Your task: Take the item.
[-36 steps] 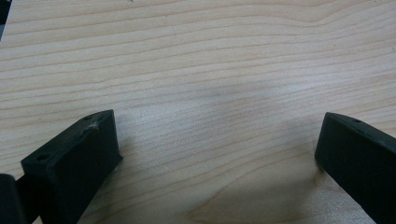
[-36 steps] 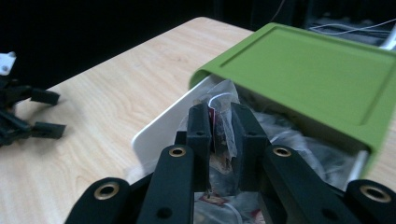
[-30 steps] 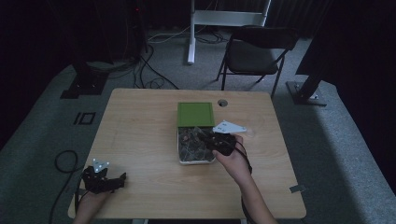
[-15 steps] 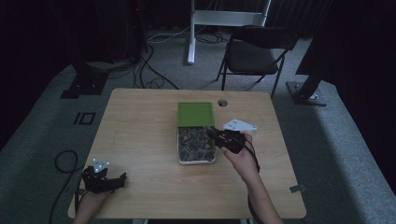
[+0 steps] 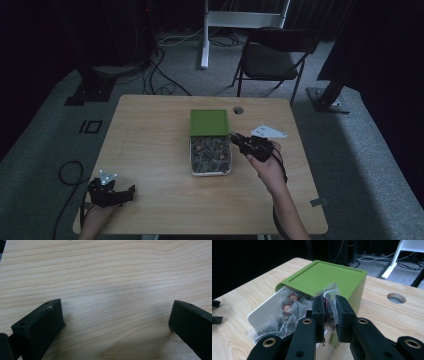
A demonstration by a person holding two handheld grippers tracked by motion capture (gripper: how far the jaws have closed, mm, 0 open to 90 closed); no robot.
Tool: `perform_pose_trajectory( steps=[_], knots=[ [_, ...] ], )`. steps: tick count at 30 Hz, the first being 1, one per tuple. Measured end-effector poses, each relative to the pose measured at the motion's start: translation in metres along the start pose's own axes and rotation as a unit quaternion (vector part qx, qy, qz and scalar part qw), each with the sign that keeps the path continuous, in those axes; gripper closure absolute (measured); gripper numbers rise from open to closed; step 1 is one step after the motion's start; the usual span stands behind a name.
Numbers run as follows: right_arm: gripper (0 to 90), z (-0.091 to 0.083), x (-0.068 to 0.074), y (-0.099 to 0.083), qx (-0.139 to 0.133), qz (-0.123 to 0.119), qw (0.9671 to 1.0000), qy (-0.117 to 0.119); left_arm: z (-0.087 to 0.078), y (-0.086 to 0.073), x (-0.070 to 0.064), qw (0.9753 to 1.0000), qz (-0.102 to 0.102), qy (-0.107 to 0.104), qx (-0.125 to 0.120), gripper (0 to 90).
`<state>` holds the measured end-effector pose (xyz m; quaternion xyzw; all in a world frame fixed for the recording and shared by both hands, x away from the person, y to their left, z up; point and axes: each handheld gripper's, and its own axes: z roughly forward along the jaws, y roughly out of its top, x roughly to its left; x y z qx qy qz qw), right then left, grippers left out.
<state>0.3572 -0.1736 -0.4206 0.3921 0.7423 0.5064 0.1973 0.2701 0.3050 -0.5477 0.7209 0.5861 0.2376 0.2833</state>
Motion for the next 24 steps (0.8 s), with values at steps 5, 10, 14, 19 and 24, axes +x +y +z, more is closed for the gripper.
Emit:
perform_pose_trajectory(
  steps=[5, 10, 14, 19, 24],
  knots=[
    [80.0, -0.007, -0.009, 0.0, -0.004, 0.007, 0.9999, -0.01, 0.0, 0.0, 0.0, 1.0, 0.0, 0.0, 0.0, 0.2],
    [80.0, -0.013, -0.019, 0.0, -0.01, 0.012, 0.9996, -0.023, 0.0, 0.0, 0.0, 1.0, 0.0, 0.0, 0.0, 0.2],
    [80.0, -0.017, -0.025, -0.001, -0.012, 0.015, 0.9993, -0.031, 0.0, 0.0, 0.0, 1.0, 0.0, 0.0, 0.0, 0.2],
    [80.0, -0.023, -0.035, -0.001, -0.017, 0.017, 0.9986, -0.046, 0.0, 0.0, 0.0, 1.0, 0.0, 0.0, 0.0, 0.2],
    [80.0, -0.028, -0.045, -0.003, -0.021, 0.025, 0.9977, -0.06, 0.0, 0.0, 0.0, 1.0, 0.0, 0.0, 0.0, 0.2]
  ],
)
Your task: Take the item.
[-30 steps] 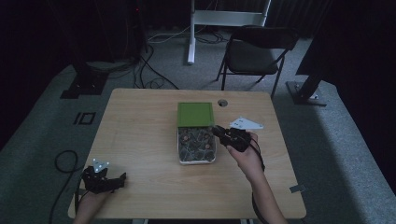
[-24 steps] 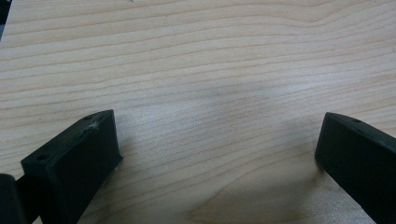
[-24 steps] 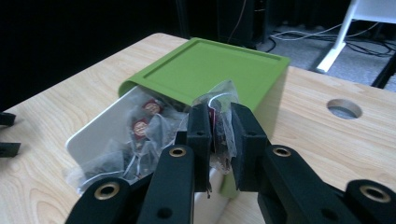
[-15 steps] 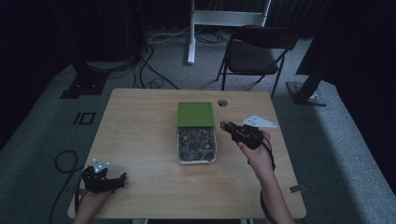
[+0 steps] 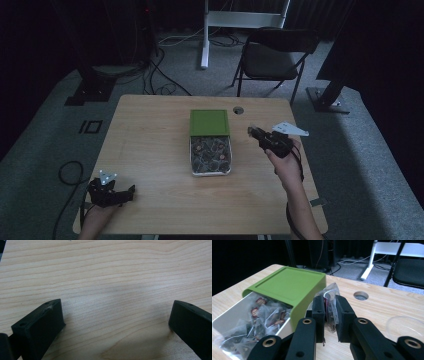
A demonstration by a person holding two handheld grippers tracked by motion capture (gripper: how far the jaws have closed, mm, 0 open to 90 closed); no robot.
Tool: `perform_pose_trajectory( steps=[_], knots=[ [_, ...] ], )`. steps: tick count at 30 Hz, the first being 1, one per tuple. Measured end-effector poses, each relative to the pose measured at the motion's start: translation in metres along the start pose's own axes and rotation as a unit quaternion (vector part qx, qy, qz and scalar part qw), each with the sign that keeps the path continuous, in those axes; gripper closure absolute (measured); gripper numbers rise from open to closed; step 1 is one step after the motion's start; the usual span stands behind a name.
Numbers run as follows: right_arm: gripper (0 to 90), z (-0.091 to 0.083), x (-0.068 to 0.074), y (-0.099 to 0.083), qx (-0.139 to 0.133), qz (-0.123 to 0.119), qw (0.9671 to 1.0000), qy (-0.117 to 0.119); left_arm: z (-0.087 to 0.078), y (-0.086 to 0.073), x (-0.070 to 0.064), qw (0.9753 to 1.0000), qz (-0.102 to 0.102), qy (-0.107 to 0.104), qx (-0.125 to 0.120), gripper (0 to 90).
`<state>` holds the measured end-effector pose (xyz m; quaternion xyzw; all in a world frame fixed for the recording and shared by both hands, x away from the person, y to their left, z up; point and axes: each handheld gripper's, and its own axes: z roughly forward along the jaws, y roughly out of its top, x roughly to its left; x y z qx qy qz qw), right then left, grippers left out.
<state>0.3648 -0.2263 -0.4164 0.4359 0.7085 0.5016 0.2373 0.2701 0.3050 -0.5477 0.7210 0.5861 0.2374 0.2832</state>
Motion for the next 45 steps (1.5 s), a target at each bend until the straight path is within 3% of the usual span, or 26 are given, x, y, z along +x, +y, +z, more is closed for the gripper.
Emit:
perform_pose_trajectory(
  steps=[16, 28, 45],
  knots=[
    [80.0, -0.007, -0.033, -0.003, -0.004, 0.015, 0.9989, -0.044, 0.0, 0.0, 0.0, 1.0, 0.0, 0.0, 0.0, 0.2],
    [80.0, -0.006, -0.054, -0.003, -0.005, 0.024, 0.996, -0.086, 0.0, 0.0, 0.0, 1.0, 0.0, 0.0, 0.0, 0.2],
    [80.0, 0.002, -0.075, -0.004, 0.004, 0.043, 0.993, -0.11, 0.0, 0.0, 0.0, 1.0, 0.0, 0.0, 0.0, 0.2]
  ],
)
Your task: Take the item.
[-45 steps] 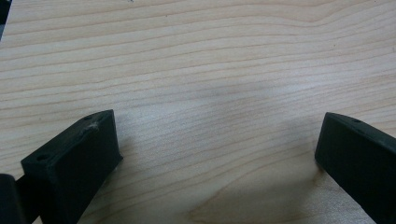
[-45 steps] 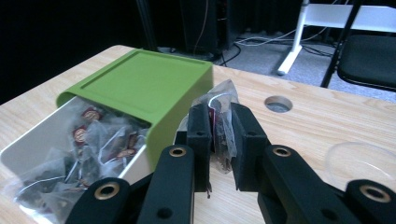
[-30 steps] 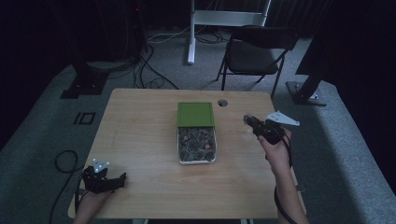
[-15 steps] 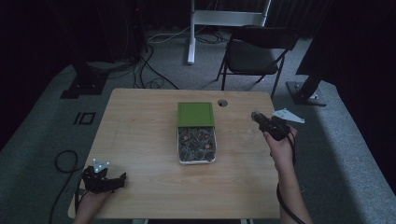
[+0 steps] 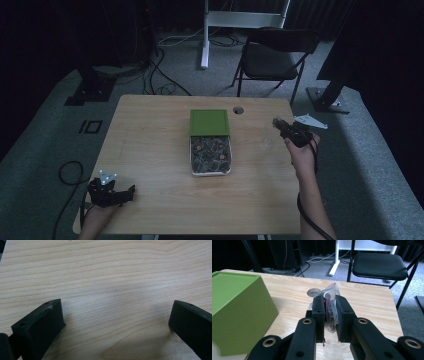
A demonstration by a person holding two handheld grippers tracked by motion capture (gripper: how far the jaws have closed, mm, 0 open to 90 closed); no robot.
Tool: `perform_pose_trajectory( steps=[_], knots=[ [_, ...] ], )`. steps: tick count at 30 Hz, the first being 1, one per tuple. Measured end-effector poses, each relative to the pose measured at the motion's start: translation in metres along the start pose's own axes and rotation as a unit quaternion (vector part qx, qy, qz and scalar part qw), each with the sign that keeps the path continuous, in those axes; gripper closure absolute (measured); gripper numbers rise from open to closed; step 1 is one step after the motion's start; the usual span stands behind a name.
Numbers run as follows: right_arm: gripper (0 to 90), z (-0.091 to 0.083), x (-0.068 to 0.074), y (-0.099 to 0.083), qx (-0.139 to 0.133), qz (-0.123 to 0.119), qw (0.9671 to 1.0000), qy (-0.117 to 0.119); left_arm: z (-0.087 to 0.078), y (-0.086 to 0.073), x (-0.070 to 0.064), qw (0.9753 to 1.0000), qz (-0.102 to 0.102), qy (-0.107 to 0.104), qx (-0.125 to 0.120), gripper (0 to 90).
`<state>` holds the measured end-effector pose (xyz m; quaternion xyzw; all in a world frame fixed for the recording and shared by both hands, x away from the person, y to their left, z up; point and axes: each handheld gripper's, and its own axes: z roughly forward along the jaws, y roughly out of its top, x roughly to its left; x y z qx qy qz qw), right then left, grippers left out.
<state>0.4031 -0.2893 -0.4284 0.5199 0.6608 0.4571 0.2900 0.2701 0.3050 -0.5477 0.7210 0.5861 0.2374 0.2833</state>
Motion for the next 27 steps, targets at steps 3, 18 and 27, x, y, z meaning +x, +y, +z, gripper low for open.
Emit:
perform_pose_trajectory(
  steps=[3, 18, 27],
  knots=[
    [80.0, 0.005, -0.002, -0.001, 0.006, 0.004, 1.0, -0.002, 0.0, 0.0, 0.0, 1.0, 0.0, 0.0, 0.0, 0.2],
    [79.9, 0.021, -0.006, -0.01, 0.03, 0.012, 0.9994, -0.009, 0.0, 0.0, 0.0, 1.0, 0.0, 0.0, 0.0, 0.2],
    [79.8, 0.03, -0.009, -0.013, 0.044, 0.016, 0.9989, -0.012, 0.0, 0.0, 0.0, 1.0, 0.0, 0.0, 0.0, 0.2]
  ],
)
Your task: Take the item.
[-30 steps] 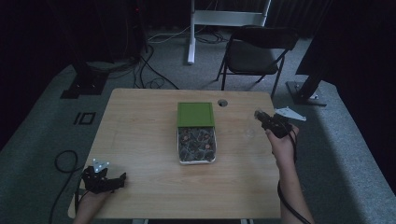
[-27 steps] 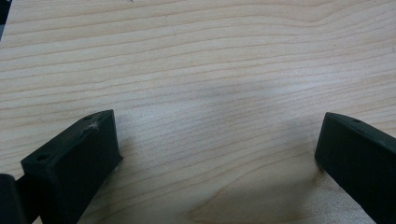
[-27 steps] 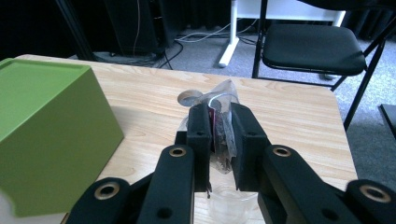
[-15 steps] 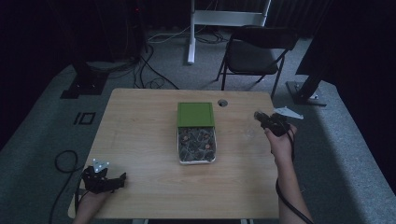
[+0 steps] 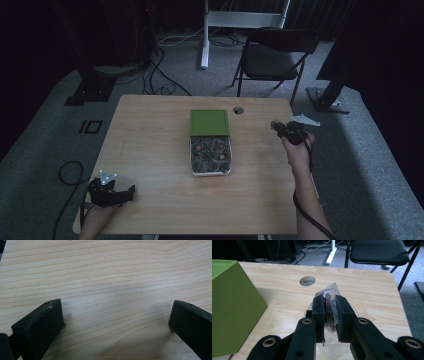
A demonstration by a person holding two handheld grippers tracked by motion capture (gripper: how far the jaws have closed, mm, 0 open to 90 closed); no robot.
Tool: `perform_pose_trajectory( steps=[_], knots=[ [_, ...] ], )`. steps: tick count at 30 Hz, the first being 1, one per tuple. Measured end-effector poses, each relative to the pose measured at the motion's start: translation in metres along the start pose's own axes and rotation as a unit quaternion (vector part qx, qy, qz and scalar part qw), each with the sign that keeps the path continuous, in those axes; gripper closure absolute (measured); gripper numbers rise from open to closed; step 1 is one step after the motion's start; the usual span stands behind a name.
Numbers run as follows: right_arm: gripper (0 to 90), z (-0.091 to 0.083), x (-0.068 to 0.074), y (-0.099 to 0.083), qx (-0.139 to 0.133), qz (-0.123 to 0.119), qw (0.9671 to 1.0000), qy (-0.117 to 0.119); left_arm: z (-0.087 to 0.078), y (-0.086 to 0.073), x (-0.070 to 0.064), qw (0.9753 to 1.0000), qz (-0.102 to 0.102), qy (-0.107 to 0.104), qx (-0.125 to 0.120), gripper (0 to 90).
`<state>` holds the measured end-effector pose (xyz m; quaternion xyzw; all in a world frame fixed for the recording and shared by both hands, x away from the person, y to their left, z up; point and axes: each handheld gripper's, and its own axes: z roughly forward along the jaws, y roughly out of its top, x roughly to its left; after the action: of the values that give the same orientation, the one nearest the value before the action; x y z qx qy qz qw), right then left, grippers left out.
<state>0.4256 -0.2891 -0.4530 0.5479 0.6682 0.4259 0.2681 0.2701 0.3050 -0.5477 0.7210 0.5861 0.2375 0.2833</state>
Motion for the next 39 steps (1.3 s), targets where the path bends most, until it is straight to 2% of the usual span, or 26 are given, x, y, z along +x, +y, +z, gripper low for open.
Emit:
perform_pose_trajectory(
  steps=[7, 11, 16, 24, 32, 36, 39],
  knots=[
    [79.2, 0.004, 0.001, 0.001, 0.008, -0.004, 0.9999, -0.005, 0.0, 0.0, 0.0, 1.0, 0.0, 0.0, 0.0, 0.2],
    [77.8, 0.007, 0.0, -0.001, 0.019, 0.002, 0.9998, -0.003, 0.0, 0.0, 0.0, 1.0, 0.0, 0.0, 0.0, 0.2],
    [70.3, 0.007, -0.001, -0.003, 0.022, 0.006, 0.9997, 0.001, 0.0, 0.0, 0.0, 1.0, 0.0, 0.0, 0.0, 0.2],
    [61.1, 0.005, -0.001, -0.001, 0.021, -0.008, 0.9997, -0.001, 0.0, 0.0, 0.0, 1.0, 0.0, 0.0, 0.0, 0.2],
    [54.7, 0.0, -0.004, 0.001, 0.012, 0.001, 0.9999, 0.0, 0.0, 0.0, 0.0, 1.0, 0.0, 0.0, 0.0, 0.2],
    [49.3, -0.005, -0.003, 0.002, 0.007, -0.005, 1.0, 0.003, 0.0, 0.0, 0.0, 1.0, 0.0, 0.0, 0.0, 0.2],
    [41.6, -0.008, -0.002, 0.001, 0.008, -0.015, 0.9998, 0.01, 0.0, 0.0, 0.0, 1.0, 0.0, 0.0, 0.0, 0.2]
  ],
)
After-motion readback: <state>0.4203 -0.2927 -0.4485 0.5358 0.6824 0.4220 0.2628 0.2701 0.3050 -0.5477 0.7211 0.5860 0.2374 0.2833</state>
